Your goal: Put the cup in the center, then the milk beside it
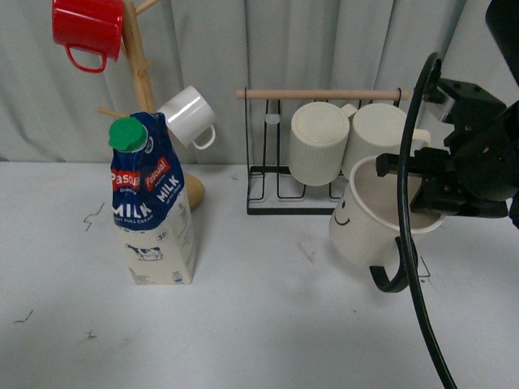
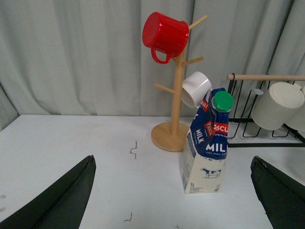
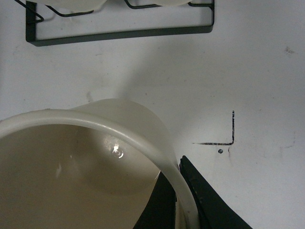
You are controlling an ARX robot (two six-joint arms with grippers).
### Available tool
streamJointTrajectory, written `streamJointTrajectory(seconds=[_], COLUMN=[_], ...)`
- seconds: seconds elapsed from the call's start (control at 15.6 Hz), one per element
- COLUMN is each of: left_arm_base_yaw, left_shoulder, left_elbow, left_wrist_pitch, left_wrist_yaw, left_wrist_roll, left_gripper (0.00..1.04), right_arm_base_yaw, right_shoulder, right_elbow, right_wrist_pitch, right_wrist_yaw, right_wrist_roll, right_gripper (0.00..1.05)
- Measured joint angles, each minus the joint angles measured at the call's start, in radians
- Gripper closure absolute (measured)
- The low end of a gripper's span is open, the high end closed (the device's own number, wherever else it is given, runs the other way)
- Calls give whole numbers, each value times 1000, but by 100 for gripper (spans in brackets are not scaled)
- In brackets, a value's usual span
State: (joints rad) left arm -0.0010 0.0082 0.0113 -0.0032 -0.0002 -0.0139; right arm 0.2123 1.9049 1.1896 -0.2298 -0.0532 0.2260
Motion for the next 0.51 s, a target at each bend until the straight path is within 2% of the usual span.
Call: streamJointTrajectory(seconds=[0.39,0.51], left_arm_base_yaw=[0,0], left_shoulder=[0,0], left_elbow=[0,0], left_wrist_pitch=[0,0], left_wrist_yaw=[0,0], left_wrist_roll=[0,0], left_gripper=[7,7], right_arm_base_yaw=[82,82], right_shoulder=[123,159], right_elbow=[63,94], right_wrist_pitch=[0,-9], right_wrist_yaw=[19,31], right_wrist_roll=[43,50], right_gripper=[101,101])
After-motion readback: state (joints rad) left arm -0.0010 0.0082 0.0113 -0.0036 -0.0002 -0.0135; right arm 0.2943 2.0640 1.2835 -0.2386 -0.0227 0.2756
